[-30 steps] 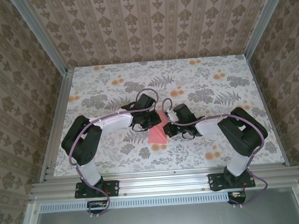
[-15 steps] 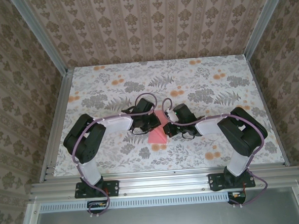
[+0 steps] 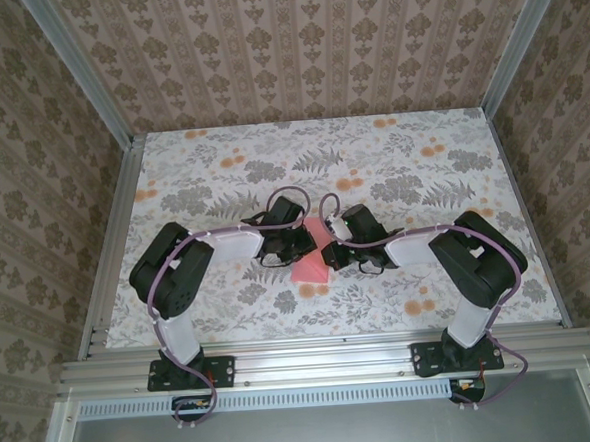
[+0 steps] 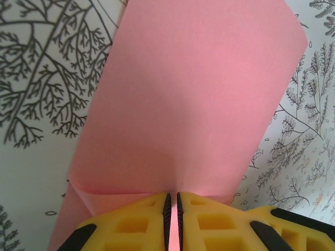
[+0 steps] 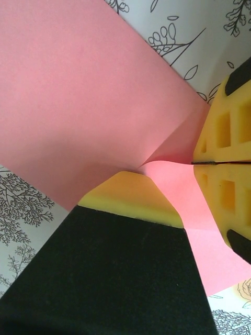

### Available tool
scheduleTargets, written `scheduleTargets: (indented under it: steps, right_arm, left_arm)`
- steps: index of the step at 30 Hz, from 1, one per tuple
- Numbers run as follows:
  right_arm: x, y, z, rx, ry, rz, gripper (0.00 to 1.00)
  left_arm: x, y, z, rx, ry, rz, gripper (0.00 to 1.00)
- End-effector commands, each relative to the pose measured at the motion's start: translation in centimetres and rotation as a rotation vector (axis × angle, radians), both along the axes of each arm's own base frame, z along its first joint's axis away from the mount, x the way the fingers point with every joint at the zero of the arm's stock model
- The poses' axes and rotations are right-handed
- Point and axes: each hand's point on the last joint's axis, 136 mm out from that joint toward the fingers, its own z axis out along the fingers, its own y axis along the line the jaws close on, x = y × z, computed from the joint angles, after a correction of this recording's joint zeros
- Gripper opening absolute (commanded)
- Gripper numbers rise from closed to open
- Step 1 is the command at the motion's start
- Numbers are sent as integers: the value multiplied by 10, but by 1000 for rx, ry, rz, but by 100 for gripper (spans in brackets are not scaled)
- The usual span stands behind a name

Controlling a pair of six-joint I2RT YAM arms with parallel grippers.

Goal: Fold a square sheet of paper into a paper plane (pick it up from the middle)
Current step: Fold the triangle a second time at the center of the table.

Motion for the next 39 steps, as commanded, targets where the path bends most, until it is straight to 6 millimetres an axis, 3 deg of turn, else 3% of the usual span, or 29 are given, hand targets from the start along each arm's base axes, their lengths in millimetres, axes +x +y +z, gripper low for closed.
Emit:
scheduleTargets:
  steps: [1, 6, 11, 15, 23, 28, 33, 39]
  right_arm:
    - [-6, -10, -8, -49, 62, -29, 12]
    - [0, -14, 35, -14, 5, -62, 32]
    - [-11, -20, 54, 6, 19, -78, 33]
    - [-32, -8, 61, 111, 111, -35, 23]
    - [-52, 13, 47, 250, 332, -29, 16]
    - [-49, 20, 44, 279, 374, -29, 15]
    - [-44, 20, 24, 225, 427, -57, 15]
    - [-40, 23, 15, 214, 456, -62, 15]
  left_arm:
    - [-14, 18, -28, 83, 59, 20, 15]
    - [-17, 19, -30, 94, 65, 16, 14]
    - [-17, 19, -28, 97, 60, 11, 14]
    - [-17, 19, -23, 101, 49, 5, 14]
    - [-17, 17, -15, 101, 35, -4, 14]
    - [-18, 17, -13, 103, 32, -9, 14]
    - [-18, 18, -12, 103, 31, -6, 14]
    - [-18, 19, -8, 100, 20, -4, 15]
